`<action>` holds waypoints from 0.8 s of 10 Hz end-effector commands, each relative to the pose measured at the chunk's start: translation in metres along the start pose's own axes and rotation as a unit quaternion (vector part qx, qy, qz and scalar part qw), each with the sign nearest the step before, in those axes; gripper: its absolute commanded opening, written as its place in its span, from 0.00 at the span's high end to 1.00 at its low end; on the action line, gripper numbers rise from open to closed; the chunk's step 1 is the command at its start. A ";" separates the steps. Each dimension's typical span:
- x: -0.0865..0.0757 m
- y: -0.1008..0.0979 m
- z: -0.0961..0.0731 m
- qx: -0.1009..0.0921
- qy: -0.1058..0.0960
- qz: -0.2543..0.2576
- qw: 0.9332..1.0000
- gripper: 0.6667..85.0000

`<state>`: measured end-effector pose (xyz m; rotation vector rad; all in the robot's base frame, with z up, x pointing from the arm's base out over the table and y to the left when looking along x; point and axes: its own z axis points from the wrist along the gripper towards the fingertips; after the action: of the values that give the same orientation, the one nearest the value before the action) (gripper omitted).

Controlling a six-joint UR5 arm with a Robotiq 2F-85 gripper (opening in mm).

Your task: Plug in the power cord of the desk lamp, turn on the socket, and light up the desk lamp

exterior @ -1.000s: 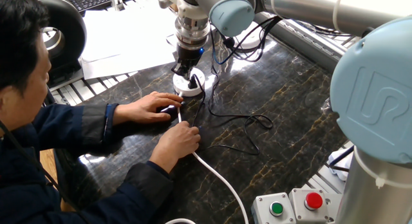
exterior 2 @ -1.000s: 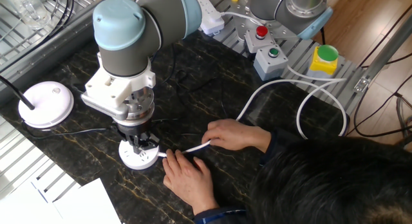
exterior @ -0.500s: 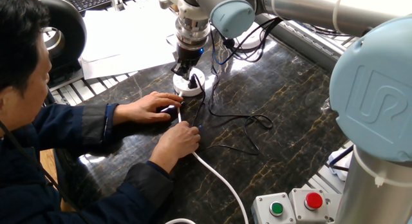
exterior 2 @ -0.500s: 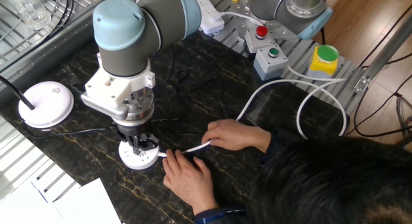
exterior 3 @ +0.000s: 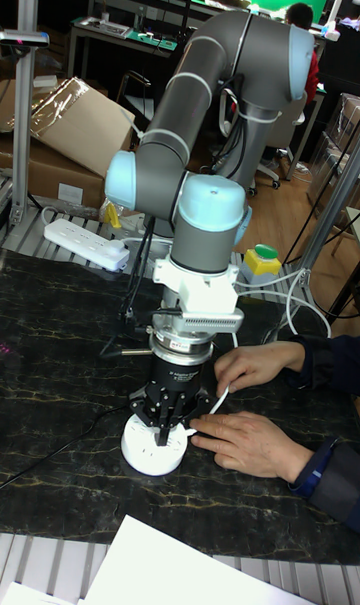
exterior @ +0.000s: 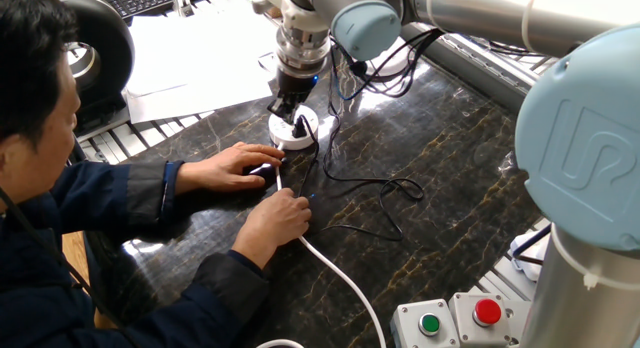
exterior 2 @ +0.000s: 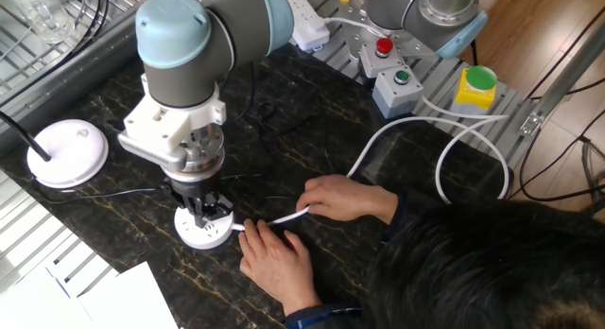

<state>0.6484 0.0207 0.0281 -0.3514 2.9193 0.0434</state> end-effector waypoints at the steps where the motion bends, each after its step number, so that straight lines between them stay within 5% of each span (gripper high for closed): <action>1: 0.000 -0.004 -0.005 -0.007 -0.012 0.000 1.000 1.00; 6: -0.003 -0.002 -0.001 -0.011 -0.017 0.000 1.000 1.00; 8: 0.030 -0.015 -0.013 0.012 0.045 -0.053 0.997 1.00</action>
<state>0.6403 0.0112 0.0299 -0.4196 2.9237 0.0247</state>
